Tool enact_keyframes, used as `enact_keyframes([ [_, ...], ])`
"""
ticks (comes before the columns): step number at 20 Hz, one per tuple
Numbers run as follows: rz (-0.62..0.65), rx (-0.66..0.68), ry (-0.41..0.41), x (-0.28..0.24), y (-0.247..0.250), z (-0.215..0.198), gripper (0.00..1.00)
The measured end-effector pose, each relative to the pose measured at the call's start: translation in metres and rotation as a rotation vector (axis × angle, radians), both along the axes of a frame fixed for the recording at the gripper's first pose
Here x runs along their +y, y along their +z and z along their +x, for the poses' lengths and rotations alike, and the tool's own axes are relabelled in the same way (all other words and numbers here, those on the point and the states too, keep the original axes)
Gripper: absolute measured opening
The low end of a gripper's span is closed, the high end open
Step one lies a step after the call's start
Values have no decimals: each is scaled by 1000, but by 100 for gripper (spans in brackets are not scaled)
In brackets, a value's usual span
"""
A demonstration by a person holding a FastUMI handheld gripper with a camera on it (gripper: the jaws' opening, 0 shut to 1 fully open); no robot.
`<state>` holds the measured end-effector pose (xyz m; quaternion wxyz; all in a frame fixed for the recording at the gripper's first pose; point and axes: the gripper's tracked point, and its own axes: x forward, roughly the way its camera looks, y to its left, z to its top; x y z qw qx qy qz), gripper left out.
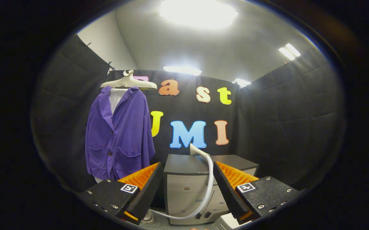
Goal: Iron the clothes twice with a garment steamer, once on the left side and once on the right side.
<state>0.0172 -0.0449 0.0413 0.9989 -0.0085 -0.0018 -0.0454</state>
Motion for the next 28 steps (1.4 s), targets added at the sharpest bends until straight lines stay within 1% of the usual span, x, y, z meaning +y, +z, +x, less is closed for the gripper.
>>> enact_keyframes([
  [2,11,-16,-19,-18,17,16,96],
  [4,-7,-25,-42,-39,28,34,96],
  [7,-19,-48,-74,-69,42,69,96],
  [12,38,-24,-60,-108,35,146,96],
  [15,32,-14,-62,-136,27,188,96],
  [20,39,55,0,-161,2,249,96],
  [23,58,102,60,-164,-13,283,96],
  [25,102,139,111,-159,-23,305,96],
  [28,202,202,179,-147,-40,338,96],
])
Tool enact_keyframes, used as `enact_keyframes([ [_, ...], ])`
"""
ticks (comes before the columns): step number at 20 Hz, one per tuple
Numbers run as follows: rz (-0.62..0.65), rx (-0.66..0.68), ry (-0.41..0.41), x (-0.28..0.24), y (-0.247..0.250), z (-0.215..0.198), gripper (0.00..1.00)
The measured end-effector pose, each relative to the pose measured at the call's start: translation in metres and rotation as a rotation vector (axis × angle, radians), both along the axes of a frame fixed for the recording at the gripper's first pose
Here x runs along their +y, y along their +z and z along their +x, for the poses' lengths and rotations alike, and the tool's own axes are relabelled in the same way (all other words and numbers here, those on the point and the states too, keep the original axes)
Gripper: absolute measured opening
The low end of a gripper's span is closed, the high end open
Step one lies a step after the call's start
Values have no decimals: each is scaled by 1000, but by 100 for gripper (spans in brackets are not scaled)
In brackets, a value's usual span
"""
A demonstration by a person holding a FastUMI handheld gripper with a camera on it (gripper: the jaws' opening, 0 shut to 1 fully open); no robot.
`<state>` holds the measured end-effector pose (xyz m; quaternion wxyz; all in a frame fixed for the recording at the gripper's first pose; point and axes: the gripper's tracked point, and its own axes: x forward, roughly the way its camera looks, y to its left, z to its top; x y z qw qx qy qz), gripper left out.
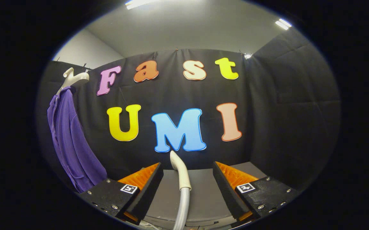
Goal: Iron the clothes twice with a garment steamer, once on the left side and once on the right side.
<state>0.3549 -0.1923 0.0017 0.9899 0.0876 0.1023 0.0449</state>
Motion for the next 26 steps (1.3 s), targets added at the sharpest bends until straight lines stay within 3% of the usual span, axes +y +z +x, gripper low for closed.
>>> enact_keyframes([
  [9,375,243,183,22,-66,78,95],
  [12,468,322,181,11,-93,92,95],
  [17,505,464,263,21,-139,98,95],
  [20,632,537,331,35,-148,97,95],
  [26,780,642,378,47,-164,105,91],
])
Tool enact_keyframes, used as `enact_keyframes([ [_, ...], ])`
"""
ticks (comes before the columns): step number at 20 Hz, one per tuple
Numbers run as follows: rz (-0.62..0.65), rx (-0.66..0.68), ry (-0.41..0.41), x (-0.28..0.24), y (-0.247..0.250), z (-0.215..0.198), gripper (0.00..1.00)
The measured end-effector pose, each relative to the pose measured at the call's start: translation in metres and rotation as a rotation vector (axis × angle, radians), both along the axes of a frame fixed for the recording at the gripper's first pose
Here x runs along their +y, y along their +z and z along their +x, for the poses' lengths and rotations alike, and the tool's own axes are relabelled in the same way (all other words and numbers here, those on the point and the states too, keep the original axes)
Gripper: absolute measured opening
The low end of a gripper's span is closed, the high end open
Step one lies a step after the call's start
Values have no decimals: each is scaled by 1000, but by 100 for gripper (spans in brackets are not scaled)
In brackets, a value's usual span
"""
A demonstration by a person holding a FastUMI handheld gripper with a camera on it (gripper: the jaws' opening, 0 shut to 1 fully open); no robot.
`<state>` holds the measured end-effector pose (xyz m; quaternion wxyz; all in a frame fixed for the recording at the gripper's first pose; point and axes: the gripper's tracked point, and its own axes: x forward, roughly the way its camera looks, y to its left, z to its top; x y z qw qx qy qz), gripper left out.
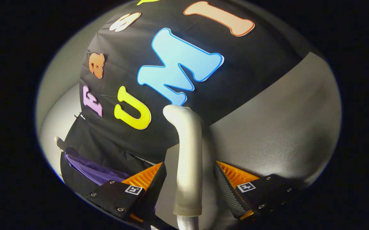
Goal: Iron the clothes twice with a garment steamer, once on the left side and once on the right side.
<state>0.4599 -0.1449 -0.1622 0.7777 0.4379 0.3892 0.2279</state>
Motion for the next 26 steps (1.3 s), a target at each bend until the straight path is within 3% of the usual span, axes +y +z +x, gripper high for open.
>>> enact_keyframes([
  [2,31,39,3,3,-1,1,81],
  [6,67,91,-9,6,-4,4,40],
  [7,67,98,-16,4,-1,4,37],
  [13,35,37,10,10,13,-15,25],
  [18,-38,-25,-9,9,36,-50,25],
  [21,-12,-64,-51,7,64,-76,25],
  [26,-92,-148,-111,16,101,-132,25],
])
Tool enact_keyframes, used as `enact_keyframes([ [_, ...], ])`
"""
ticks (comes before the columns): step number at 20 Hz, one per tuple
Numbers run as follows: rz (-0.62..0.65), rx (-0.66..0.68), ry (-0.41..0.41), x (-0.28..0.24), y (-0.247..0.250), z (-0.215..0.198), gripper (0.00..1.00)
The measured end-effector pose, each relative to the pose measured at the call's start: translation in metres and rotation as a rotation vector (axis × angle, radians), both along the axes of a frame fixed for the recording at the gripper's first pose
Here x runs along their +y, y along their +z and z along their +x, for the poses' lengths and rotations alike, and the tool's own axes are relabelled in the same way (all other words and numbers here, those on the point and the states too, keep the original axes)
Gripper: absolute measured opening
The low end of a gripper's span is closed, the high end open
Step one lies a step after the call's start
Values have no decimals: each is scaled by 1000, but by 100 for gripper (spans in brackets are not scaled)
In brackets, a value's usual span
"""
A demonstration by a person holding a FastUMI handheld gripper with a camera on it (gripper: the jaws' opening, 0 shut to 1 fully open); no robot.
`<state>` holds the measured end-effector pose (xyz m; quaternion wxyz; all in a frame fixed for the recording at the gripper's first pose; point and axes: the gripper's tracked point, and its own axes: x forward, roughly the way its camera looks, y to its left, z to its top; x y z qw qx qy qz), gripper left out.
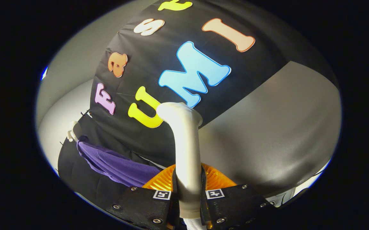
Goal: Iron the clothes twice with a garment steamer, once on the left side and once on the right side.
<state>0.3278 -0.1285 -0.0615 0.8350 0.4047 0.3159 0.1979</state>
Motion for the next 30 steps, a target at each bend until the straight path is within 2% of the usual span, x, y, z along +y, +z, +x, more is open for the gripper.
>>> enact_keyframes([
  [12,-247,-189,-226,66,63,-130,25],
  [14,-292,-235,-243,85,73,-146,25],
  [20,-429,-385,-210,170,104,-183,25],
  [30,-600,-578,-142,283,133,-199,25],
])
